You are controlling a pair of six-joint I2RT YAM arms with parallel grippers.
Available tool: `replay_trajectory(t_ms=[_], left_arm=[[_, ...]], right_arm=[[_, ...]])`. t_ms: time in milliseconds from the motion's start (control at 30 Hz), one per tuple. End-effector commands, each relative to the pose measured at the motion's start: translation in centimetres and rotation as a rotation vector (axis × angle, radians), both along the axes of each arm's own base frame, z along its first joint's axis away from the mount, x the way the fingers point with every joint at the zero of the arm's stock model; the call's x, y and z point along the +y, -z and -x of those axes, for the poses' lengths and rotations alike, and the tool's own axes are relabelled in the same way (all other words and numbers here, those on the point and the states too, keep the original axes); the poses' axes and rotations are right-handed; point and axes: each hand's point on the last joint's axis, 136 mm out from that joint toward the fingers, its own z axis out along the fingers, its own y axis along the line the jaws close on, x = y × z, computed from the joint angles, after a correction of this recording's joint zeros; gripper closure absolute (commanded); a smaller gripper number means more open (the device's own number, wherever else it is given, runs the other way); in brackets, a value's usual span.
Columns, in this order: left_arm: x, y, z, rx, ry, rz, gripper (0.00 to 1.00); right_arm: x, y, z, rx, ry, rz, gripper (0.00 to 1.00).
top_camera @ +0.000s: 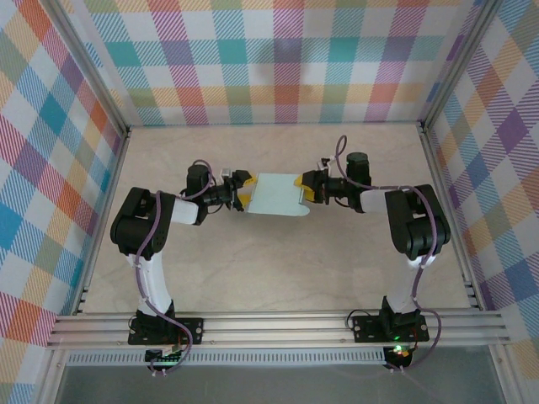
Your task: Fold the paper box
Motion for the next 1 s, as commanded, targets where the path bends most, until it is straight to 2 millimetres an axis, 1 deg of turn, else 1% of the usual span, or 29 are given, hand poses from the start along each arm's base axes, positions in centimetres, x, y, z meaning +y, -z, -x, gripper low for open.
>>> replay_trajectory(t_ms=[0,100,133,233,267,367,500,667,867,933,967], left_arm=[[-0.7,-2.0,0.4,-0.041,0.029,0.075,0.29],[-1.0,-2.9,0.2,-0.064,0.027,0.124,0.33],[-1.0,-3.2,0.2,-0.044,0.022,0.156,0.35],[-1.0,-4.1,-0.1,-0.054,0.012,0.219,0.42],[-1.0,-4.1,-0.1,-0.047,0.009,0.231,0.44],[-0.9,-4.1,0.0,-0.051,0.004,0.238,0.49],[-1.0,-5.0,0.3,-0.1,0.023,0.226,0.53],[-1.3,-5.5,0.7,-0.176,0.066,0.197,0.53],[-1.4,-6.6,0.7,-0.264,0.094,0.206,0.43],[-1.5,-6.9,0.8,-0.279,0.103,0.206,0.42],[-1.6,-7.0,0.9,-0.287,0.11,0.204,0.39]], right_arm=[[0.2,-1.1,0.0,-0.037,-0.031,-0.061,0.64],[0.2,-0.9,-0.1,-0.02,-0.03,-0.066,0.64],[0.2,-0.8,-0.1,-0.013,-0.027,-0.066,0.64],[0.2,-0.5,-0.2,0.015,-0.018,-0.069,0.64],[0.1,-0.5,-0.3,0.026,-0.012,-0.071,0.64],[0.2,-0.3,-0.4,0.058,-0.007,-0.084,0.64],[0.2,0.3,-0.5,0.1,-0.005,-0.088,0.64],[0.3,0.3,-0.7,0.139,-0.004,-0.111,0.65],[0.4,0.0,-0.6,0.18,-0.018,-0.156,0.67],[0.4,0.1,-0.6,0.192,-0.018,-0.159,0.67],[0.4,0.1,-0.5,0.196,-0.021,-0.159,0.67]])
